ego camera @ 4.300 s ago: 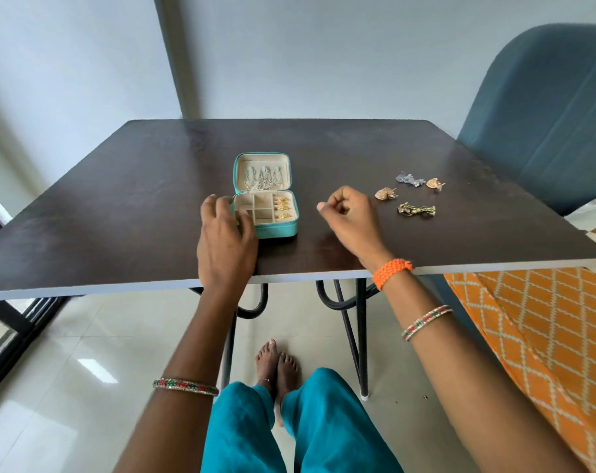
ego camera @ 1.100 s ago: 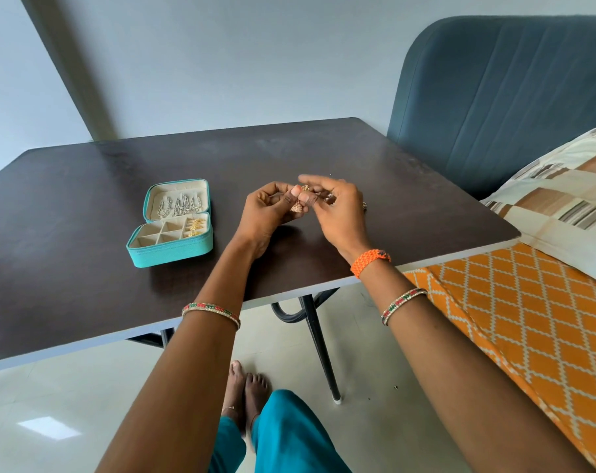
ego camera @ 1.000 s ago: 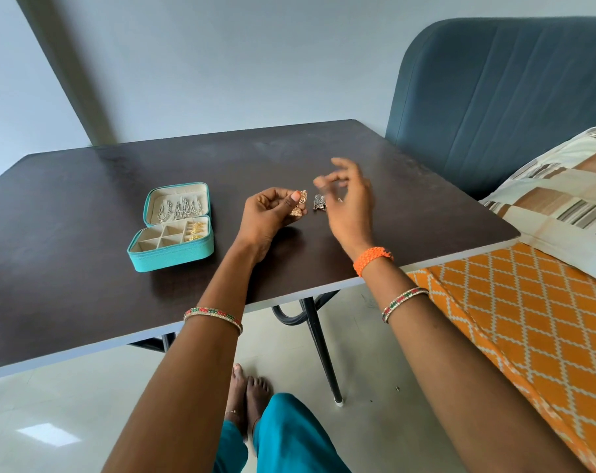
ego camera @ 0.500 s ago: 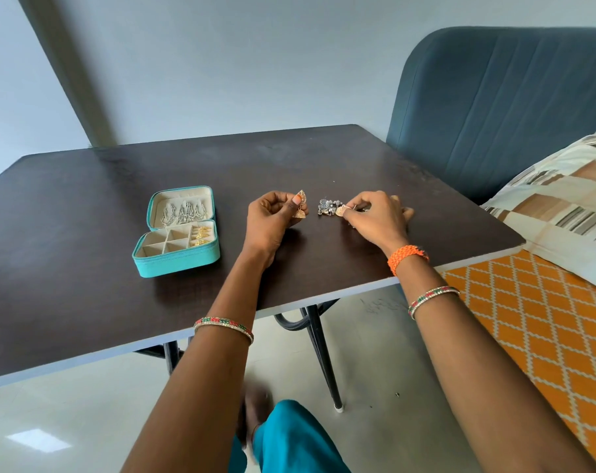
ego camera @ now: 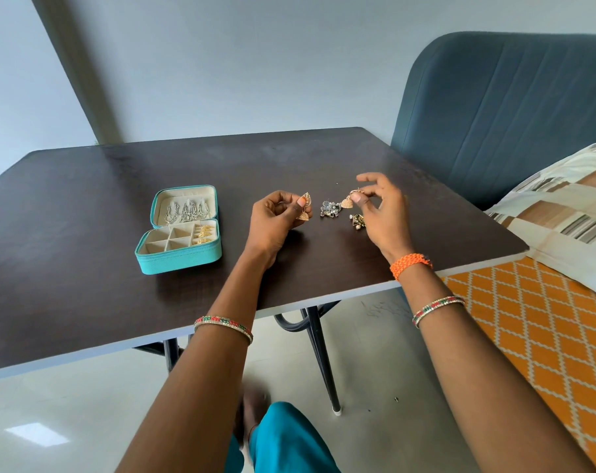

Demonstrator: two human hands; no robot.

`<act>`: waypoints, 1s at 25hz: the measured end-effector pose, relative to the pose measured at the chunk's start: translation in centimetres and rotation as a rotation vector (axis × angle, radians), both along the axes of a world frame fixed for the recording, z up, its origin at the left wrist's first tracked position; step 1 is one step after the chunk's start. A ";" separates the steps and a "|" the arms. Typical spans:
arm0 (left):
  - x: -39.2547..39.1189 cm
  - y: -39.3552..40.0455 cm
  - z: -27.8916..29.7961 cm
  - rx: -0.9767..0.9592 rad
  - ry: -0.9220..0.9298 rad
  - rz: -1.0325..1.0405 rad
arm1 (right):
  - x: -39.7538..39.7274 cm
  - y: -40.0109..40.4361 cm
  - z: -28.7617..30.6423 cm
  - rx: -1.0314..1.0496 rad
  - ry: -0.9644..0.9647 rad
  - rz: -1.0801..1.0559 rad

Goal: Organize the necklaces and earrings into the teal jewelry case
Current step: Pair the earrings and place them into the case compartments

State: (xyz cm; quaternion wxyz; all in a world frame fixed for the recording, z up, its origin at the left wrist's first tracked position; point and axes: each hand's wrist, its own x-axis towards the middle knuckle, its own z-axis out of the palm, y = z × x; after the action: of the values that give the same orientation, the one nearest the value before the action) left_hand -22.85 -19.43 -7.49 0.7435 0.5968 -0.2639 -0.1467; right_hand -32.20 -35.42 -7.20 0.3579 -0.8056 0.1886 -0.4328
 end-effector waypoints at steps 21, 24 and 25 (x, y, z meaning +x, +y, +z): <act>-3.7 4.3 0.2 -0.088 0.018 0.095 | 1.1 8.0 -0.2 0.253 -0.053 0.408; -4.1 5.1 0.2 -0.101 0.041 0.160 | 1.0 8.8 0.2 0.278 -0.037 0.429; -4.1 5.4 0.1 -0.113 0.054 0.185 | 1.1 9.1 0.5 0.286 -0.032 0.442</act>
State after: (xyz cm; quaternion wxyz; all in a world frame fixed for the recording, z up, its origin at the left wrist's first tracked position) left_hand -27.00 -14.08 -7.40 0.7930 0.5717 -0.1953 -0.0785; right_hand -31.10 -26.34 -6.68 0.5569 -0.7615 0.0618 -0.3258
